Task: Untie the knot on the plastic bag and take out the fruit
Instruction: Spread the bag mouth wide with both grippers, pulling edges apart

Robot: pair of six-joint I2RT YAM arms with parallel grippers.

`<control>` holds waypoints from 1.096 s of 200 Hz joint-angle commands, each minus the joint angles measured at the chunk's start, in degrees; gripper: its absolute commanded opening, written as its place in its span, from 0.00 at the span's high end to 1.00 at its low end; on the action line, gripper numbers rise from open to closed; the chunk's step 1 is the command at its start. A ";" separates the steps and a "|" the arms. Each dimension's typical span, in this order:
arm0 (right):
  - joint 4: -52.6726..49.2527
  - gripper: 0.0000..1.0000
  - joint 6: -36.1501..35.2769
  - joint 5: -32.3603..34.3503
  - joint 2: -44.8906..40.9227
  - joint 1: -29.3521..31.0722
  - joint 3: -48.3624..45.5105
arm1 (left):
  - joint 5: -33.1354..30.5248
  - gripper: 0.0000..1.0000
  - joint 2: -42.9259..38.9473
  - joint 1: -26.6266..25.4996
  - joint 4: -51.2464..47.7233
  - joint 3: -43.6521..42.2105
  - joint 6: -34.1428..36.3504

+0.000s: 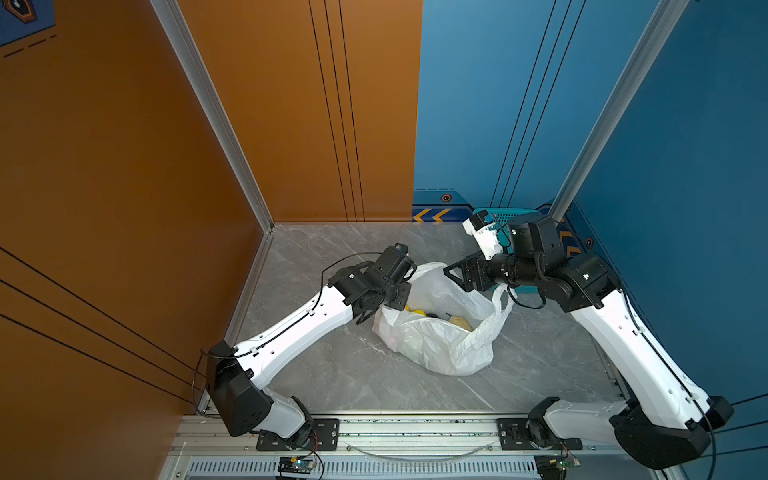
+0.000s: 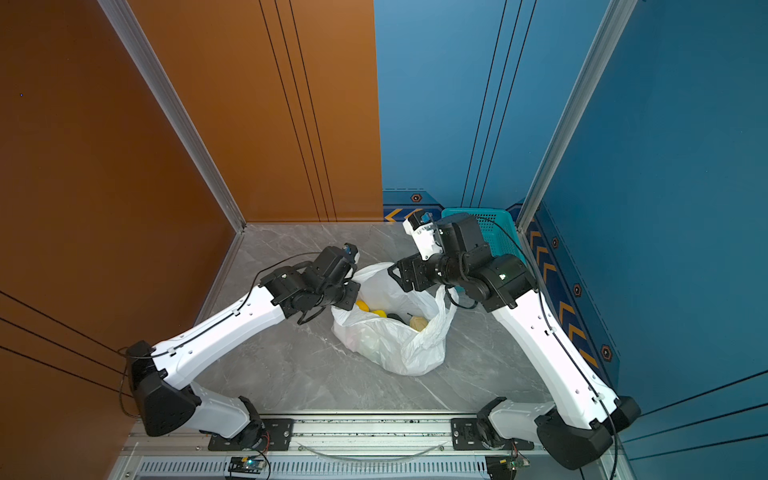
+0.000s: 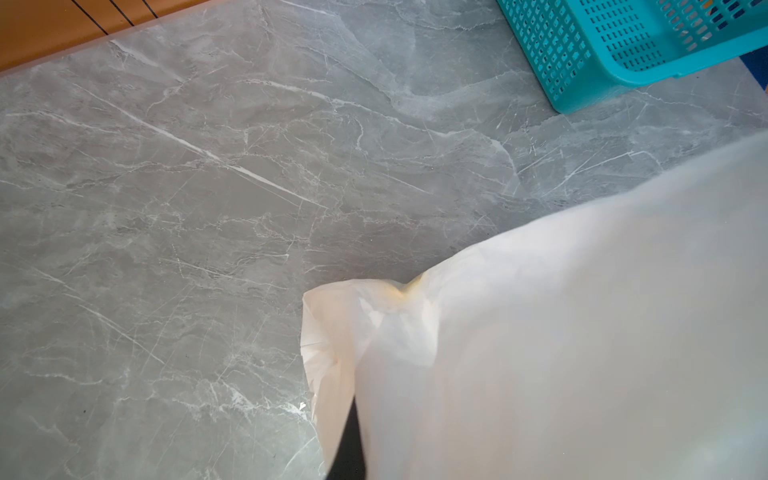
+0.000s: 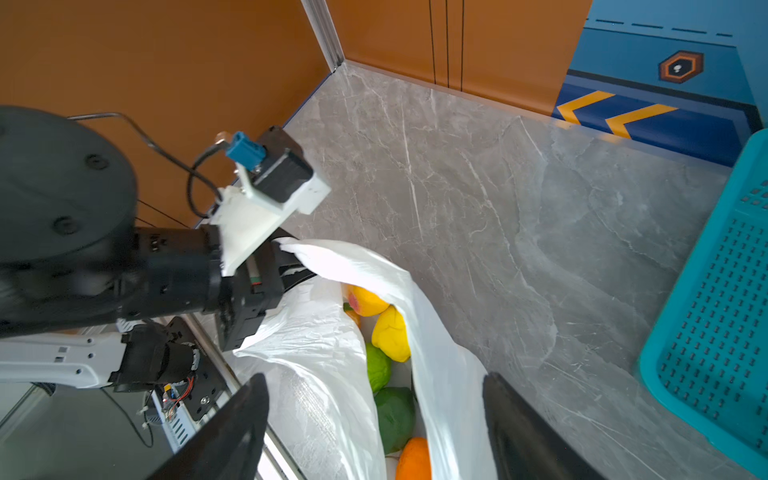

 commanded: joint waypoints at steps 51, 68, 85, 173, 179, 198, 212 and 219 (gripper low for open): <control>5.37 0.22 11.26 5.22 0.21 9.01 -12.84 | -1.40 1.00 -1.55 -0.57 -1.28 -0.16 -1.95; 11.18 0.29 14.99 9.09 0.23 9.61 -19.10 | -2.72 1.00 -2.45 -0.97 -1.16 -1.03 -2.52; 17.01 0.32 18.59 14.67 0.57 9.64 -25.06 | -3.96 1.00 -3.76 -1.61 0.02 -2.56 -2.61; 33.52 0.00 14.35 37.96 12.85 2.58 -23.36 | -5.97 1.00 -9.23 -6.79 8.61 -14.61 -5.32; 33.21 0.00 13.94 35.38 13.47 0.91 -22.35 | -6.00 1.00 -9.51 -7.05 9.02 -15.21 -5.88; 27.65 0.00 11.61 24.16 15.46 -2.54 -17.53 | -7.24 1.00 -10.05 -7.72 9.56 -16.02 -7.31; 20.96 0.00 8.66 19.03 15.69 -2.12 -14.77 | -8.85 1.00 -10.61 -7.72 9.78 -15.61 -7.87; 18.11 0.00 7.81 16.33 15.31 -1.64 -14.25 | -9.89 1.00 -10.86 -7.60 9.79 -15.24 -8.13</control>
